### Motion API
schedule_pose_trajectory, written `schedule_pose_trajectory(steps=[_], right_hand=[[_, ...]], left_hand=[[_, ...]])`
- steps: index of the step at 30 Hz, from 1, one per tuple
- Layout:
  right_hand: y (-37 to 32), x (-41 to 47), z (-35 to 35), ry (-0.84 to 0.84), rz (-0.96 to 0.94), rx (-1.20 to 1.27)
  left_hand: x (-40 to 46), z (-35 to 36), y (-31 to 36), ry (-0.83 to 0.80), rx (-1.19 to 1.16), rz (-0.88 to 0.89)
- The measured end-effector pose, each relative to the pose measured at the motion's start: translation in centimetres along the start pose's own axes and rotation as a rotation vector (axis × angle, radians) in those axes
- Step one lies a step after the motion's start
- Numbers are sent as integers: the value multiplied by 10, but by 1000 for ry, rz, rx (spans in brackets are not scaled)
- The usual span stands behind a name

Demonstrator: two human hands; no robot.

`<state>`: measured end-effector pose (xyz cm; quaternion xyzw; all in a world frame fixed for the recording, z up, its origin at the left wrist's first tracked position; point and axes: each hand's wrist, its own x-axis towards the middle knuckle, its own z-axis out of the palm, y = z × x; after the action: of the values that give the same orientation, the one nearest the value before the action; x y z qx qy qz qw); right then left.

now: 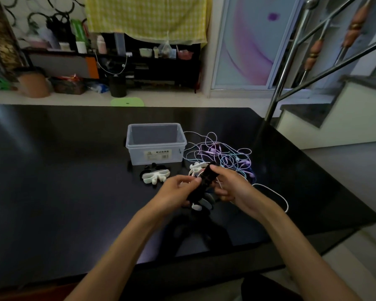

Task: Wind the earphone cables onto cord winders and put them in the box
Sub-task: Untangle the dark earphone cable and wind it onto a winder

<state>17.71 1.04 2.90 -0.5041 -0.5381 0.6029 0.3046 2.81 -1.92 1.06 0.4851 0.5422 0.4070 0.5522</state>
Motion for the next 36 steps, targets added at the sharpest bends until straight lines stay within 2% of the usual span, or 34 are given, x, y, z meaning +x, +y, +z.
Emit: schedule_pose_trajectory(steps=[3,6,8,10,12,14,21,26,36], right_hand=[[-2,-6,-5,-60,-19,-21],[-1,-11,-5,-121,-40,26],[1,-9,-10,-85,-34,185],[3,-5,-18,29,-15,333],[5,-4,-28,124,-18,371],[5,-5,-33,148,-34,402],[-8,-20,-48,108,-88,497],[-16,-25,-46,17,-77,526],[-19,-22,-27,-14,-11,553]], left_hand=[[-6,-13,5,-209,-33,-39],[-12,-20,8,-297,15,-73],[-12,-19,7,-284,-21,-77],[-9,-17,4,-250,-88,-74],[-7,-15,2,-219,-105,-59],[-6,-12,-1,-222,-114,-44],[-5,-10,-6,-239,42,-35],[-7,-10,-3,-235,79,-6],[-10,-6,0,-358,129,6]])
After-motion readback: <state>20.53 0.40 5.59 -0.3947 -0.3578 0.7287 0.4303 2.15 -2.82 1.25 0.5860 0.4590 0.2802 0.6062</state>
